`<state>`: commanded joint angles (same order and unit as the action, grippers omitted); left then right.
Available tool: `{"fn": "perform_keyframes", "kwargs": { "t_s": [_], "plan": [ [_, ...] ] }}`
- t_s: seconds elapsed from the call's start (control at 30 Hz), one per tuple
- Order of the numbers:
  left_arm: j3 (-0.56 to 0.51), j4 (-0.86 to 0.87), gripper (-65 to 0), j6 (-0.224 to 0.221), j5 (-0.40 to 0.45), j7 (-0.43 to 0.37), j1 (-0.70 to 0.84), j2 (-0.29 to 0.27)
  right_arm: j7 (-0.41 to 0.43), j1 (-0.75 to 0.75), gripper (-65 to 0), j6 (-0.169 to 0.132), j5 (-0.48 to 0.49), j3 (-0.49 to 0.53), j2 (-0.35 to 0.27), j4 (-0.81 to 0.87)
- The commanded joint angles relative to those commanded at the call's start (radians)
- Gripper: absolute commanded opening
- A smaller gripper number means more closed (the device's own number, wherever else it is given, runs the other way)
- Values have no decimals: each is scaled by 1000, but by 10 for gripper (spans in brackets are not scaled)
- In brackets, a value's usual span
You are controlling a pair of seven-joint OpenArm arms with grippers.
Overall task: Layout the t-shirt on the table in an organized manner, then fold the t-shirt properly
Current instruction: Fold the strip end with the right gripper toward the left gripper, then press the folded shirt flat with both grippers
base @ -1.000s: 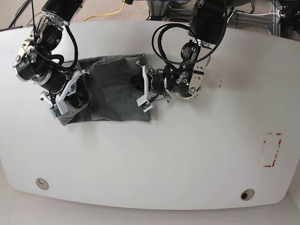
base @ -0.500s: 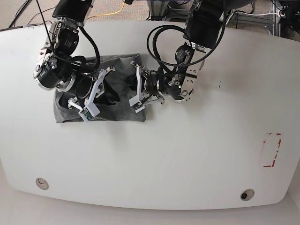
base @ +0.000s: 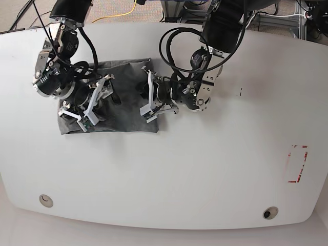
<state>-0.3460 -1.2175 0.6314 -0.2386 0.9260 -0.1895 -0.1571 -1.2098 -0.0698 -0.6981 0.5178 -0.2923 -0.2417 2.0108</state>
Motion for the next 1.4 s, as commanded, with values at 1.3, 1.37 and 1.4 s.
{"fn": "perform_keyframes", "kwargs": {
  "t_s": [1.3,1.37,1.4],
  "plan": [
    [2,0,-532,6,-3,0,5,41,618,-80,0,0,-623,-186,245,-195],
    [2,0,-532,6,-3,0,5,41,629,-80,0,0,-623,-198,241,-196],
    [2,0,-532,6,-3,0,5,41,644,-78,0,0,-623,-204,241,-199]
  ]
}}
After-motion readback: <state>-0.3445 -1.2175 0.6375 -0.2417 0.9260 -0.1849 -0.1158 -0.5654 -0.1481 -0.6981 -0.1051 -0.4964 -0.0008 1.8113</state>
